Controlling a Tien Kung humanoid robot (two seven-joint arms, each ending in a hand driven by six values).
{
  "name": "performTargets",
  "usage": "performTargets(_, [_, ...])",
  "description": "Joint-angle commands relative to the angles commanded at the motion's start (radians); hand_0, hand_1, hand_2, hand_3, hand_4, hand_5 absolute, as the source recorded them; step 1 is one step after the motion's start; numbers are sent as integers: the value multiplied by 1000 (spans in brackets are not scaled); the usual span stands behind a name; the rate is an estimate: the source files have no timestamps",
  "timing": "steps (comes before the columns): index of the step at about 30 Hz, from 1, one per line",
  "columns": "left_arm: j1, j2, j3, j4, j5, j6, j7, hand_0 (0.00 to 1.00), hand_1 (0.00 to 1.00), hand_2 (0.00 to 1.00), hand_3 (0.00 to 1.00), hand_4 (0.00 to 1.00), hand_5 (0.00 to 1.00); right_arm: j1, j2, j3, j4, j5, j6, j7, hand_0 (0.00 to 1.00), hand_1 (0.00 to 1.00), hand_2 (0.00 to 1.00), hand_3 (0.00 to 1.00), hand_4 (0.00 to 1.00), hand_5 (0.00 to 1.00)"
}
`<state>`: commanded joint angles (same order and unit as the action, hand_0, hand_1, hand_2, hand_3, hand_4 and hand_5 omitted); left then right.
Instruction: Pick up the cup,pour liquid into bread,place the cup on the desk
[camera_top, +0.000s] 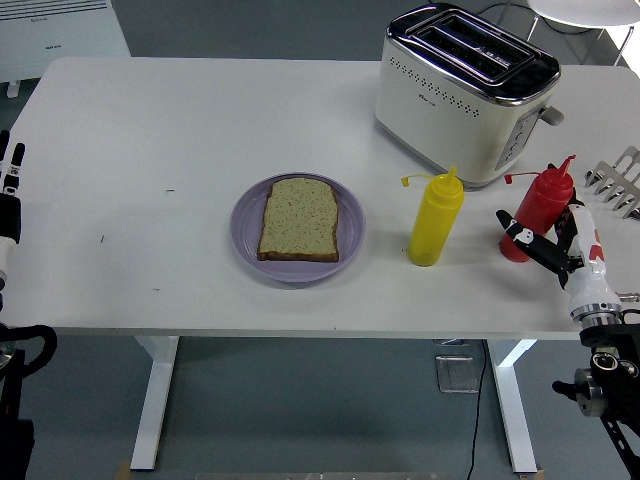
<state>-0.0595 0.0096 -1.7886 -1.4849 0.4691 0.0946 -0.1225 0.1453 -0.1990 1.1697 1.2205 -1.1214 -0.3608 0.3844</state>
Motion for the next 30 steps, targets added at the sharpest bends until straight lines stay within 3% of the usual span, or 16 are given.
performTargets(8, [2,-1,2,0,0,0,0,808,741,733,726,486,998,27,12,-36,-25,45,-29,10,976,885,963,998,914,183])
performTargets(9, [2,-1,2,0,0,0,0,808,741,734,725,487,998,29,13,-39,-27,50,-33,11,879,798,895,984,899,161])
performTargets(14, [2,-1,5,1,0,0,0,808,741,734,725,487,998,46,18,-61,-47,102,-63,20,879,798,895,984,899,161])
performTargets(15, [3,-1,5,1,0,0,0,808,741,733,725,487,998,49,19,-65,-51,114,-71,25,726,677,696,868,869,133])
performTargets(20, [6,-1,6,2,0,0,0,808,741,733,725,487,998,64,24,-81,-66,195,-82,51,726,677,696,868,869,133])
performTargets(21, [6,-1,6,2,1,0,0,808,741,733,725,487,998,69,26,-85,-69,216,-85,60,603,582,573,755,840,91])
performTargets(26, [9,-1,6,2,1,0,-1,808,741,733,725,487,998,88,33,-101,-80,280,-93,86,603,582,573,755,840,91])
performTargets(27, [9,-1,6,2,1,0,-1,808,741,733,725,487,998,90,34,-103,-81,285,-94,88,490,500,499,658,800,57])
performTargets(30, [9,-1,6,3,1,0,-1,808,741,733,725,487,998,101,36,-115,-92,313,-93,97,490,500,499,658,800,57])
